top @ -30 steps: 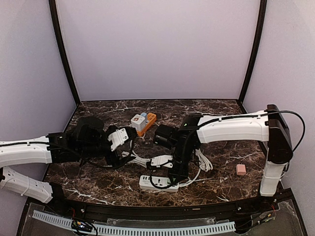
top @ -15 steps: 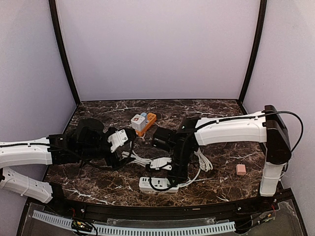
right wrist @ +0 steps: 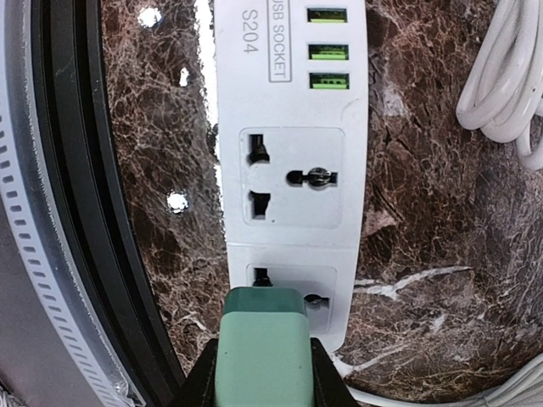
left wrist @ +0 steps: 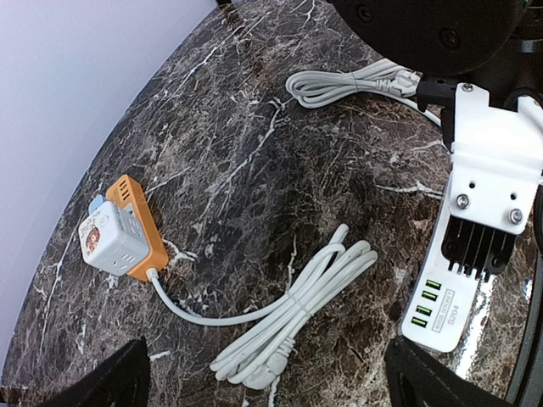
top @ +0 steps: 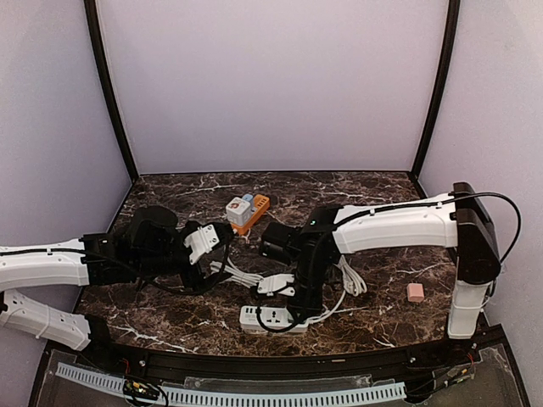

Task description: Insert the plug

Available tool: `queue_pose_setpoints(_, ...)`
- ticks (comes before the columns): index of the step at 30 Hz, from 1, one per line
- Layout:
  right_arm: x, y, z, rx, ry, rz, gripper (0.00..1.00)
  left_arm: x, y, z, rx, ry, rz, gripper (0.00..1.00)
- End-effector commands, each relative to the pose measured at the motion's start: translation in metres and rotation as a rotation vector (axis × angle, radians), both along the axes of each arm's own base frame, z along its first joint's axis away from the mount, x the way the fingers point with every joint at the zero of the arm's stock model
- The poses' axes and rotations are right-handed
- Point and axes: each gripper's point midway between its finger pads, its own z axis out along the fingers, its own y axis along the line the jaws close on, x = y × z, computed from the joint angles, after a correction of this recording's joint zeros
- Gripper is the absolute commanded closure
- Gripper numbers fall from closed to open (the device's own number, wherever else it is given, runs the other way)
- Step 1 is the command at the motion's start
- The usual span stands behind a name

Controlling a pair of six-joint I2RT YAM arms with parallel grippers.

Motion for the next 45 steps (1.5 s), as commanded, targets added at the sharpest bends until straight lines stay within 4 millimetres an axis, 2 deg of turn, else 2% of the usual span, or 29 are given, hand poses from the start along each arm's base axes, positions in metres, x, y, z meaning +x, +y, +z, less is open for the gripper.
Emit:
queue_pose_setpoints(1,-0.002,0.004,-0.010,-0.038,-0.022,0.010,1.00,-0.002,0.006,0.001,-0.019,0.000,0.013,0.04)
queue_pose_setpoints(22,-0.010,0.018,-0.037,-0.136,-0.021,0.005,1.00,-0.004,0.013,-0.003,0.003,-0.008,0.014,0.04)
queue_pose_setpoints(27,-0.012,0.023,-0.043,-0.143,-0.013,0.006,0.93,-0.003,0.013,-0.002,0.005,-0.012,0.016,0.04)
queue_pose_setpoints(32,-0.016,0.027,-0.048,-0.144,-0.004,0.004,0.91,-0.001,0.012,-0.001,0.005,-0.014,0.019,0.04)
queue_pose_setpoints(45,-0.011,0.036,-0.067,-0.154,-0.012,-0.041,0.87,0.001,0.013,0.002,0.006,-0.015,0.030,0.04)
